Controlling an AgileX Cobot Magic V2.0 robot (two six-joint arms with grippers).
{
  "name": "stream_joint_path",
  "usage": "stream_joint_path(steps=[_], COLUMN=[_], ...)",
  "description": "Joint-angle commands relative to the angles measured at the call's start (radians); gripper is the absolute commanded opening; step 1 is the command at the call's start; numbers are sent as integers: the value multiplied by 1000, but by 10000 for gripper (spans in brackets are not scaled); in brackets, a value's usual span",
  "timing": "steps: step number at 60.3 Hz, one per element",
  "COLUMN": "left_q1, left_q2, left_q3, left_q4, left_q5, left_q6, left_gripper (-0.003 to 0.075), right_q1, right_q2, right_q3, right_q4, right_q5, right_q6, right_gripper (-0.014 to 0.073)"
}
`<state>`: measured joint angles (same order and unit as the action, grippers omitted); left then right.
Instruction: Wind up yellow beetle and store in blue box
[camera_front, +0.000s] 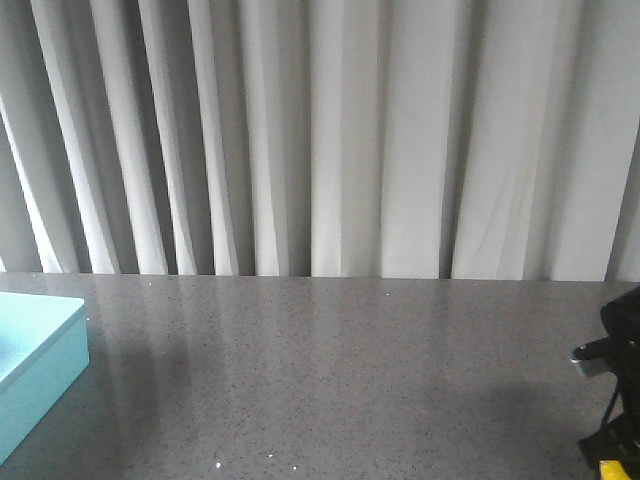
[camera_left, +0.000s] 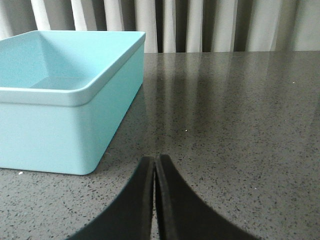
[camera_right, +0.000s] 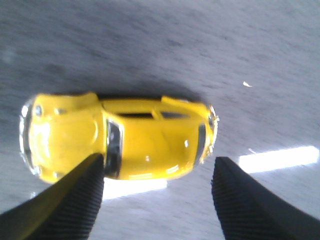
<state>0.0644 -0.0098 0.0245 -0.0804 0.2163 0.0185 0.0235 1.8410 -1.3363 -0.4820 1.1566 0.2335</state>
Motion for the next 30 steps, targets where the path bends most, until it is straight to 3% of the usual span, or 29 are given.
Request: stream_joint_path(steps=[1, 12, 30], left_q1=[-6, -6, -6], left_q2=[3, 3, 3], left_q3=[-14, -14, -14], left_q4=[-3, -3, -3], left_q5=[-69, -69, -69], left_q6=[-7, -7, -7], left_gripper=[-6, -6, -6], right_q1=[-52, -67, -65], right_q2=[37, -41, -231], right_q3=[52, 19, -301], right_q4=[-30, 26, 360], right_q5=[118, 29, -75], right_q6=[-43, -65, -172], right_gripper=[468, 468, 461])
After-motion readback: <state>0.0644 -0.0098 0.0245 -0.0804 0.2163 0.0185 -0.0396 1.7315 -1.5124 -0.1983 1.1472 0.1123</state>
